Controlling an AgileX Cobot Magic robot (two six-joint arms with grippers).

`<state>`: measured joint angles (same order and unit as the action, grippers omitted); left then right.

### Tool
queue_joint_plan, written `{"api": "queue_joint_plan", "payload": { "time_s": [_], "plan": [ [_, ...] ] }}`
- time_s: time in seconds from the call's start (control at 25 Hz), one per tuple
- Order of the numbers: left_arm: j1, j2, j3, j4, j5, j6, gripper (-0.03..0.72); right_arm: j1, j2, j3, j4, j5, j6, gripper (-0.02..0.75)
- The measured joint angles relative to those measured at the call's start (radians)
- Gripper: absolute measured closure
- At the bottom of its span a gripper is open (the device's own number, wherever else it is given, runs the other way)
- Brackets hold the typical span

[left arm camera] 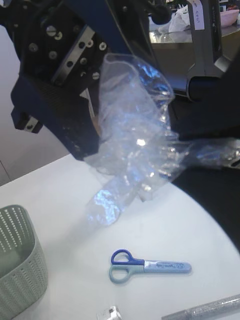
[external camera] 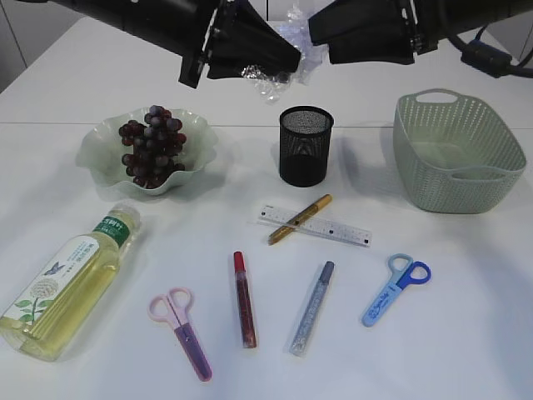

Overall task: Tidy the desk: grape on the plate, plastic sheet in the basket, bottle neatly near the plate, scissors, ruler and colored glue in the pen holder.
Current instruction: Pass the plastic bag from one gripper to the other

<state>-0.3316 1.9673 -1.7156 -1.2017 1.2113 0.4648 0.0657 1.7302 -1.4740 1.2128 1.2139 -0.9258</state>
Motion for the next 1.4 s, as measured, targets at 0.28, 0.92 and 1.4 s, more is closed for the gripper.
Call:
{"api": "queue_joint_plan", "payload": {
  "time_s": [0.28,0.92,1.4],
  "plan": [
    [0.000,0.002,0.000,-0.033,0.000,0.011,0.610,0.000,0.000,0.000,0.044,-0.002,-0.028,0.262],
    [-0.016,0.006,0.000,-0.058,-0.002,0.026,0.610,0.003,0.000,0.000,0.087,-0.004,-0.058,0.259],
    [-0.034,0.006,0.000,-0.059,0.000,0.036,0.611,0.029,0.000,0.000,0.069,-0.019,-0.079,0.268]
  ]
}}
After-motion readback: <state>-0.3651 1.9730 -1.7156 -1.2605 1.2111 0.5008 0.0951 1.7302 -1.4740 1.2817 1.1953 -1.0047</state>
